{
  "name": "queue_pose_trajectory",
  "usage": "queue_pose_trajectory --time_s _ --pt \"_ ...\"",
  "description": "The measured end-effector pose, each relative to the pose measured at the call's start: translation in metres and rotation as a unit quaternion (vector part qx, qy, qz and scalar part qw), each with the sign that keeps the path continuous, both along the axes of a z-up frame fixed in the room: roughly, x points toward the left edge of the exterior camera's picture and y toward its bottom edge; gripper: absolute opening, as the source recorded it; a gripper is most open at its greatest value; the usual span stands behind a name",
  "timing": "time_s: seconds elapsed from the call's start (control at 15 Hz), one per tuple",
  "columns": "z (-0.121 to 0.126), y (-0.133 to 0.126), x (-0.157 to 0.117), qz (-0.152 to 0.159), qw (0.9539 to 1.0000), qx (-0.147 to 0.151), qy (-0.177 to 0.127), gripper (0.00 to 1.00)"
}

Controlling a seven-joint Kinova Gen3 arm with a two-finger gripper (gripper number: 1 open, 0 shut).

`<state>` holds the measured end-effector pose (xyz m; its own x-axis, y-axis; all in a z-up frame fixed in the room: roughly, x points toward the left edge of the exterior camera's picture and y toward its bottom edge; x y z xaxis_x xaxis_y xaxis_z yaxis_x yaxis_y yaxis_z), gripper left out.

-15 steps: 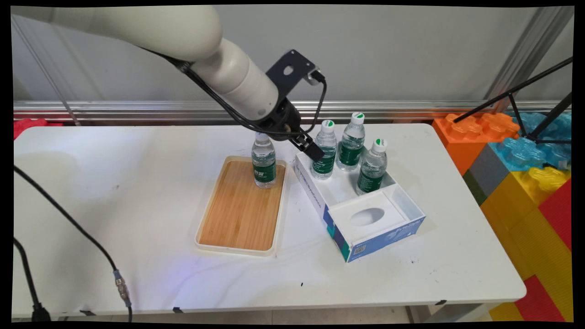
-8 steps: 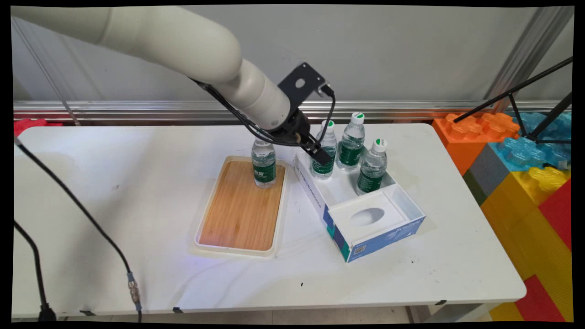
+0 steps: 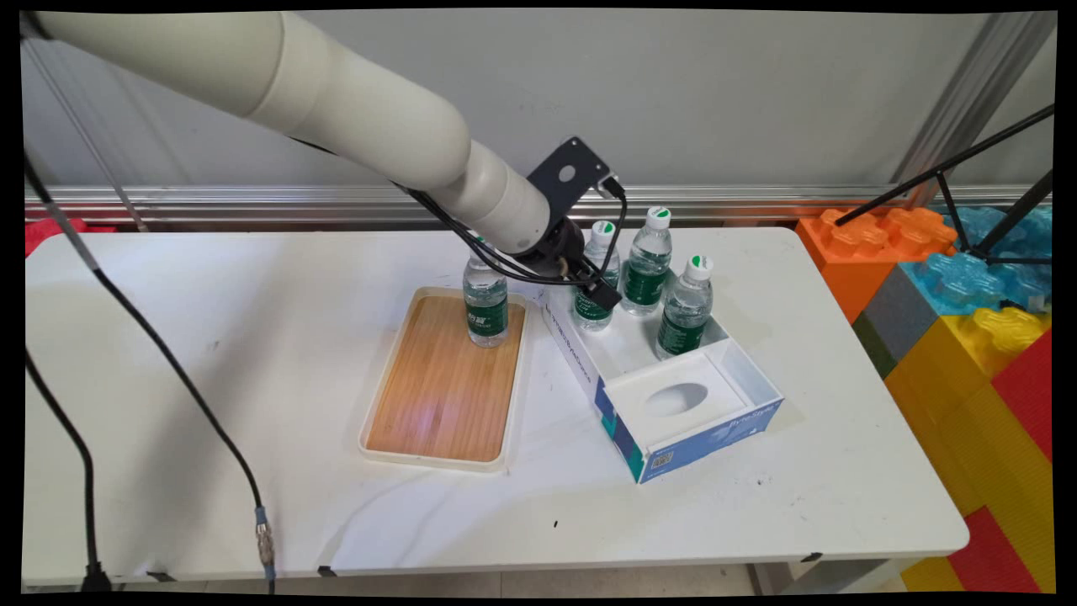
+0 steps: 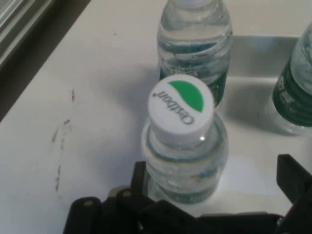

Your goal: Pick up the green bottle from the white box

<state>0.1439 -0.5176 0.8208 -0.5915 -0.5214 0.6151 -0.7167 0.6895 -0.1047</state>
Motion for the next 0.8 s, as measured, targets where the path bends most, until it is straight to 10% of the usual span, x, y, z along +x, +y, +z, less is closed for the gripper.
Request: queue_pose_trajectory --time_s 0.73,0.8 --pt "-0.026 -0.020 -0.005 -0.007 0.9996 -0.026 0.009 1.00" --pt "-0.026 -0.021 -0.004 -0.008 0.9995 -0.029 0.008 0.00"
